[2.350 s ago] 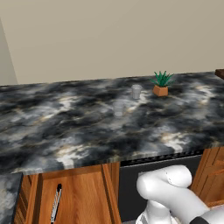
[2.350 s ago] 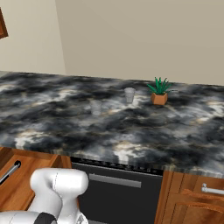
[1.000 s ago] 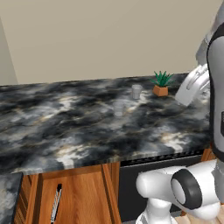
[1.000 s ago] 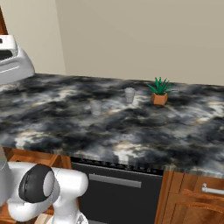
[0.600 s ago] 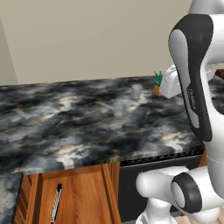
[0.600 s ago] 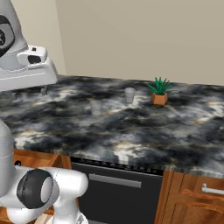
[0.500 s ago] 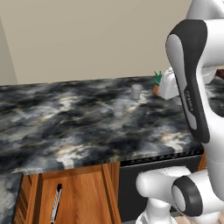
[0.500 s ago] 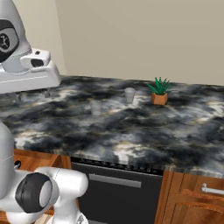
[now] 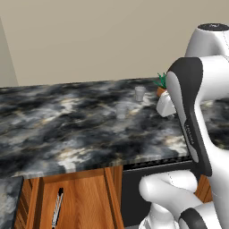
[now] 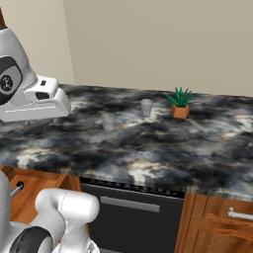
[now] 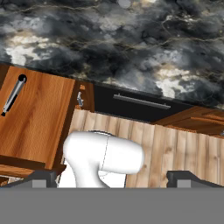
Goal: Take the tongs from the drawer on the left and place them on the dining counter next to the tray containing the hot dog.
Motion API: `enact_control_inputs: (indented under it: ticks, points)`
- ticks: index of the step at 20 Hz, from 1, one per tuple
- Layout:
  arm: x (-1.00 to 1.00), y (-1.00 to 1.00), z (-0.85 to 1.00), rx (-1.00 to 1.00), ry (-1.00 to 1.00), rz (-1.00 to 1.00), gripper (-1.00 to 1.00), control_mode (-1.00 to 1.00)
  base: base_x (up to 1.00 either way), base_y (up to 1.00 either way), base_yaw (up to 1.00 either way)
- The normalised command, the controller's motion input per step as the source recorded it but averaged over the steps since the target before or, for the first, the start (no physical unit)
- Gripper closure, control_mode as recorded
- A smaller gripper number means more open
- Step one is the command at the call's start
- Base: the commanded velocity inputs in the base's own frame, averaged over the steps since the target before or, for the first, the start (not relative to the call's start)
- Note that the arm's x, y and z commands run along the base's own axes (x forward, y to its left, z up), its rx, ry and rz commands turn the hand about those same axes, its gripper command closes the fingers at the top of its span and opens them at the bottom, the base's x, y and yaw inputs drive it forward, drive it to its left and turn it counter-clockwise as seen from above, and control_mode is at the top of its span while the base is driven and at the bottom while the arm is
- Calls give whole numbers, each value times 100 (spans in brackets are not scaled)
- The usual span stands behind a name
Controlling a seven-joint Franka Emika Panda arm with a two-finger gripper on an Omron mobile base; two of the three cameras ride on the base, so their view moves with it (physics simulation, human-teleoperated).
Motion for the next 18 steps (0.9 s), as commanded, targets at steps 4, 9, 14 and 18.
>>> enact_control_inputs:
  ticks: [4, 9, 14, 18]
  points:
    - [9, 1, -21, 0, -5, -7, -100, -100, 0, 0, 0]
    - [18, 32, -19, 0, 0, -2, -100, -100, 0, 0, 0]
    - [13, 44, -13, 4, 1, 0, -100, -100, 0, 0, 0]
    - [3, 31, -50, 7, 0, 0, -100, -100, 0, 0, 0]
